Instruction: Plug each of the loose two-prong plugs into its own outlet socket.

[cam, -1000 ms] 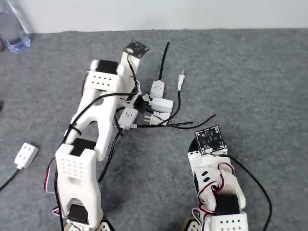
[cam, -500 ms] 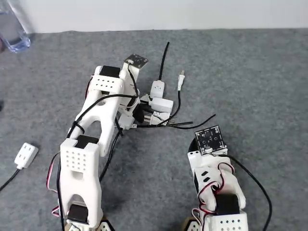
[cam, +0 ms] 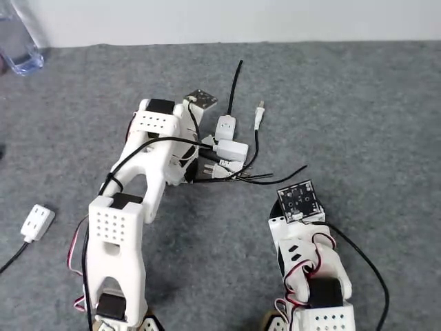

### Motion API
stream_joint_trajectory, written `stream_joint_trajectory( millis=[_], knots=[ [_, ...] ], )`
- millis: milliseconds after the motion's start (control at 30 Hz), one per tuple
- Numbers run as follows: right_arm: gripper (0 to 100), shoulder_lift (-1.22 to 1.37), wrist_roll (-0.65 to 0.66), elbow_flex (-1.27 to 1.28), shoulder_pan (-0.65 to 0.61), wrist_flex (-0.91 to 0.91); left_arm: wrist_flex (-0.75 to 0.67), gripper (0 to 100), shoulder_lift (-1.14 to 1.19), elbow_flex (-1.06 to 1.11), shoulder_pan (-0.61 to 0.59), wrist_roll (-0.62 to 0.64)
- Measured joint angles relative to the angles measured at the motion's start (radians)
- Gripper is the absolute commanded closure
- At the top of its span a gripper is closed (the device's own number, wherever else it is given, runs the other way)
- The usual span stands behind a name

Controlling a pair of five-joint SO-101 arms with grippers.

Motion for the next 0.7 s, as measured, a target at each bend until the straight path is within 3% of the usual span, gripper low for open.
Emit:
stream_joint_trajectory(
  millis=[433,700],
  knots=[
    [82.0,0.0,0.006,0.0,-0.002,0.0,0.164,97,-0.008,-0.296,-0.011,-0.005],
    [82.1,0.0,0.006,0.0,-0.002,0.0,0.169,97,-0.137,-0.206,-0.032,-0.011]
  ],
)
